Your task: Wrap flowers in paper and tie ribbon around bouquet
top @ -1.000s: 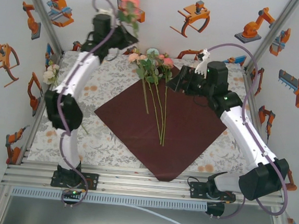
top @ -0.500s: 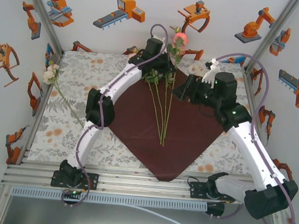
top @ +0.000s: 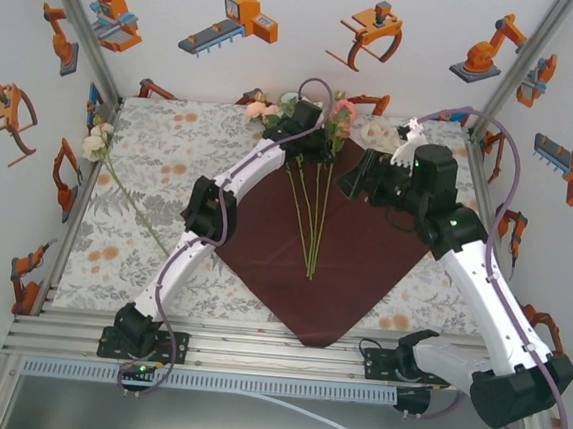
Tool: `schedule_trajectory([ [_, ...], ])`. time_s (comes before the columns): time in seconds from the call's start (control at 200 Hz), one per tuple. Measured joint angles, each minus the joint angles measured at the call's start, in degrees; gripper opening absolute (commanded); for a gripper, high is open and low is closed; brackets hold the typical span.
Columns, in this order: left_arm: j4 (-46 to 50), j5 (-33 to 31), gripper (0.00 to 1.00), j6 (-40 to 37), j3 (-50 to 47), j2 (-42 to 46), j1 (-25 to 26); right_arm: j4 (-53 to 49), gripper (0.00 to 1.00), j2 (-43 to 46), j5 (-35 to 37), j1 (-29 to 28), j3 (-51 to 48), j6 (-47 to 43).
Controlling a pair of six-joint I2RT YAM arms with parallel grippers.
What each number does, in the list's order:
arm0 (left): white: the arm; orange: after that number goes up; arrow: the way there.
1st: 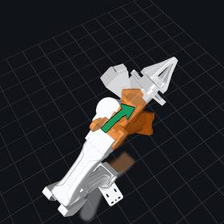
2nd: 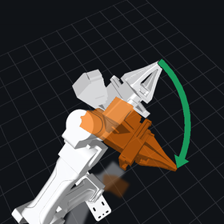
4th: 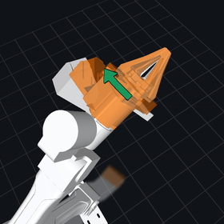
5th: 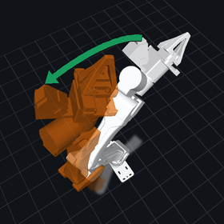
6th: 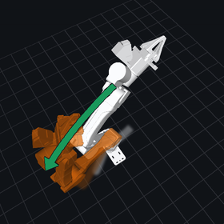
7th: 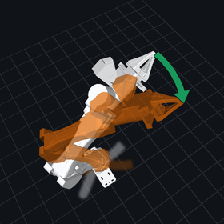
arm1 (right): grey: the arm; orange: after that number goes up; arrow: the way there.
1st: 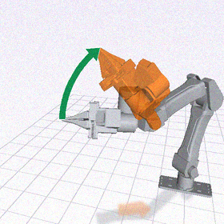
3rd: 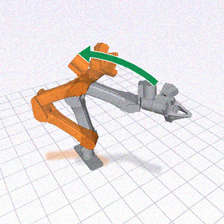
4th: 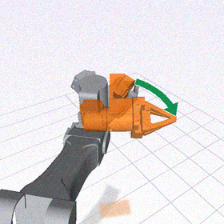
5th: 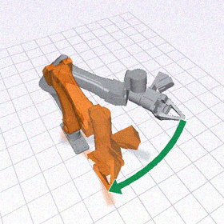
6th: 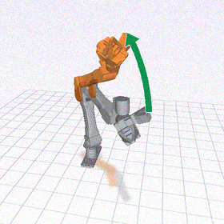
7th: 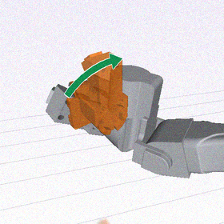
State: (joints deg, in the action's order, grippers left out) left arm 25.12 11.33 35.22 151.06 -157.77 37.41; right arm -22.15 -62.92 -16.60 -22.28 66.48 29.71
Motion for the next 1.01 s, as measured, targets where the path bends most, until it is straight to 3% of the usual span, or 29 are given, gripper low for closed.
schedule_trajectory([
  [0.09, -0.3, -0.5, 0.21, -0.1, 0.0, 0.0, 0.0, -0.2, 0.75, 0.0, 0.5, 0.0, 0.0, 0.0],
  [0.275, -1.4, -1.1, 0.34, -1.2, 1.0, 0.0, -0.1, -0.6, 0.75, 0.0, 1.0, 0.0, 0.0, -0.2],
  [0.526, 2.6, -2.2, 0.33, -3.1, -0.7, 6.1, -1.4, 0.1, 0.74, -0.7, 1.0, 0.0, 0.0, -0.2],
  [0.781, 4.2, -10.7, 0.38, -7.9, -24.1, 36.4, -8.8, 2.0, 0.74, -3.6, 0.3, -0.1, 0.0, 0.3],
  [0.886, 1.8, -15.2, 0.39, -9.0, -38.2, 52.2, -16.3, 3.5, 0.74, -5.0, -0.3, -0.5, 0.0, 0.8],
  [1.006, -0.8, -19.3, 0.42, -9.0, -54.1, 63.7, -25.3, 4.6, 0.74, -6.1, -0.6, -1.1, 0.0, 1.3],
])
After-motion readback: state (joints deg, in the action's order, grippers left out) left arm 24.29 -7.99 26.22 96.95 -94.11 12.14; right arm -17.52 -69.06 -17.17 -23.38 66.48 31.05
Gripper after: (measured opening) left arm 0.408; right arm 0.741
